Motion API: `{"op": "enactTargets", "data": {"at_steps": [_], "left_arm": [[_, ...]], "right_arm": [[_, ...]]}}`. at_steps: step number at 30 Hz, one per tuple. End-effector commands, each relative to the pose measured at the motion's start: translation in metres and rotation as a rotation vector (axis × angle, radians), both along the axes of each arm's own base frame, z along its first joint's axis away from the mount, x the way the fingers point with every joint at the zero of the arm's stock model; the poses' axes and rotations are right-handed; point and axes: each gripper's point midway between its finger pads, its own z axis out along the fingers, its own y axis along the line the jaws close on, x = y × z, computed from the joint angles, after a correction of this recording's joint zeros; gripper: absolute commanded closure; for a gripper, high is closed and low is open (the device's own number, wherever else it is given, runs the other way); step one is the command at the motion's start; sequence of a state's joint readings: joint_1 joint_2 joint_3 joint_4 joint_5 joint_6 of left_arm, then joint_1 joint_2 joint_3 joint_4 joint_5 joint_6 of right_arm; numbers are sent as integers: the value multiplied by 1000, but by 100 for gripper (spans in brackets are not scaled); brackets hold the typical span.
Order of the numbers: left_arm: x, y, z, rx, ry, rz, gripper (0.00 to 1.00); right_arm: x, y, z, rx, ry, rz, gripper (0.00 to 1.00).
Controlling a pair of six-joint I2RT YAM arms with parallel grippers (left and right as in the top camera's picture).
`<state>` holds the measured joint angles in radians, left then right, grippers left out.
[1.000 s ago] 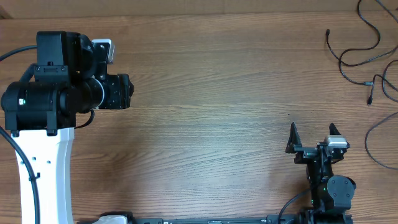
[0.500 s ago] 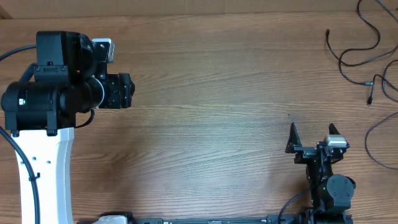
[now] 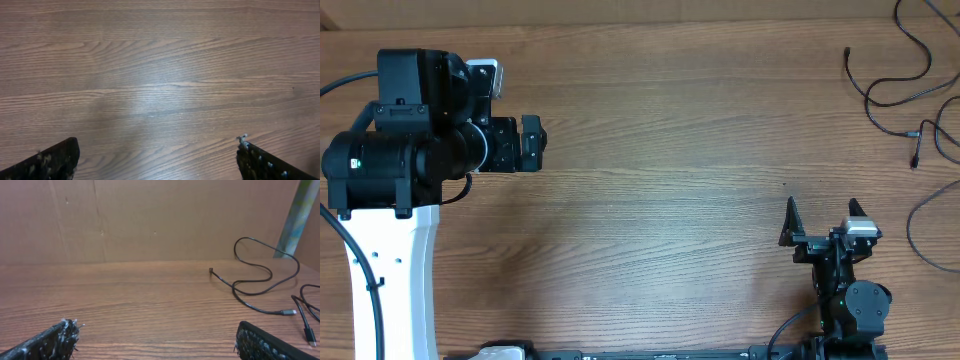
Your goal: Untangle cables
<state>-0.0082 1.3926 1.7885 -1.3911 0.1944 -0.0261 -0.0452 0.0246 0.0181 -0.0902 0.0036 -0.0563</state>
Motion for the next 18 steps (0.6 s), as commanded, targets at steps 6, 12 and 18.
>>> {"op": "enactTargets", "data": {"at_steps": [6,12,18], "left_arm": [[12,2,11,-28,-50,74,0],[29,-7,28,-3,-174,-51,0],[52,-18,66,43,-444,-188,0]], "right_arm": [[1,1,-4,-4,6,6,0],[1,1,-4,-4,6,6,0],[1,1,-4,-4,6,6,0]]}}
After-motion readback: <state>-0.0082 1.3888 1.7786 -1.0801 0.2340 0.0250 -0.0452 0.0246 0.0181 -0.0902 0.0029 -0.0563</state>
